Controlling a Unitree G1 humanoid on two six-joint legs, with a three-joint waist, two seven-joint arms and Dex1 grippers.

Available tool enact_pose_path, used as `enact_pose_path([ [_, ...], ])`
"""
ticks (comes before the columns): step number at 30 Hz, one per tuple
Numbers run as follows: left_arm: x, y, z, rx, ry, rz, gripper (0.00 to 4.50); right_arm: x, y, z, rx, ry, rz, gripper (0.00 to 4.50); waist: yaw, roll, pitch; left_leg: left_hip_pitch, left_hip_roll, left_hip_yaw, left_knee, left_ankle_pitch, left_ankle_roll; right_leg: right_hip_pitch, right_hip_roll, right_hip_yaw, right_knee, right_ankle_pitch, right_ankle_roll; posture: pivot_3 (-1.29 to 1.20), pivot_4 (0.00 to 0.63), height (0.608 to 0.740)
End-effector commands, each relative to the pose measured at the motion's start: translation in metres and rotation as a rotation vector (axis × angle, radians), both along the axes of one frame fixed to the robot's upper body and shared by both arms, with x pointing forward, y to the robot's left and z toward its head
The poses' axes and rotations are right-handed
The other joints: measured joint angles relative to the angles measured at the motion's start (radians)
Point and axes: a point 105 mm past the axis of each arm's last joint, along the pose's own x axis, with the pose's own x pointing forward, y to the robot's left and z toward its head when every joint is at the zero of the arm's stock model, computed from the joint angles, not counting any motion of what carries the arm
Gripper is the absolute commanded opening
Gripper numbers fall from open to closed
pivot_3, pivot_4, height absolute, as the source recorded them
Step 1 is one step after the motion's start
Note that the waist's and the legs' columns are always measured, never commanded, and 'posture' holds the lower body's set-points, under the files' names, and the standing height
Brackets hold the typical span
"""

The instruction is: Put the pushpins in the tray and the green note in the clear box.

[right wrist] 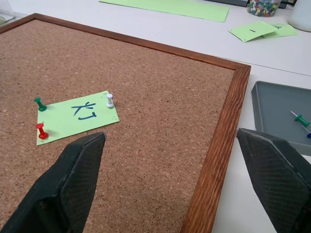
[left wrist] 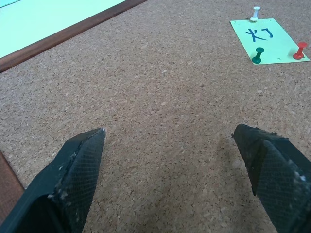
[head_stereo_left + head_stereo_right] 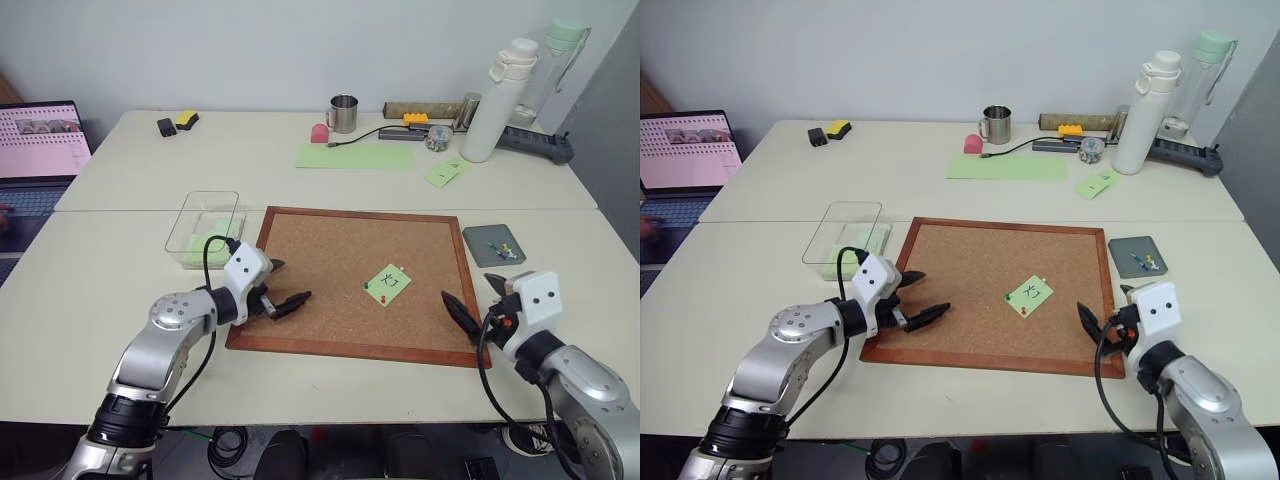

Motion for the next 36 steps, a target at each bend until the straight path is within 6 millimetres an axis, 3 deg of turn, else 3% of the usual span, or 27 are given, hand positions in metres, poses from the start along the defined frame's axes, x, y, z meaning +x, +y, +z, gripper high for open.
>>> enact_pose_path([
  [1, -0.0002, -0.0019, 0.0132, 0.003, -0.039, -0.021, 4.49, -0.0022, -0.002, 0.0137, -0.013, -0.06, 0.008, 4.5, 0.0, 0.0, 0.0, 0.0, 0.0, 0.0, 0.0, 0.0, 0.0, 0.0, 0.0, 0.0, 0.0, 0.0, 0.0, 0.0, 0.15, 0.74],
  [36, -0.001, 0.0018, 0.0122, -0.013, -0.016, -0.024, 4.49, -0.0031, 0.0041, 0.0177, -0.002, -0.067, 0.023, 4.5, 0.0, 0.0, 0.0, 0.0, 0.0, 0.0, 0.0, 0.0, 0.0, 0.0, 0.0, 0.0, 0.0, 0.0, 0.0, 0.0, 0.15, 0.74],
])
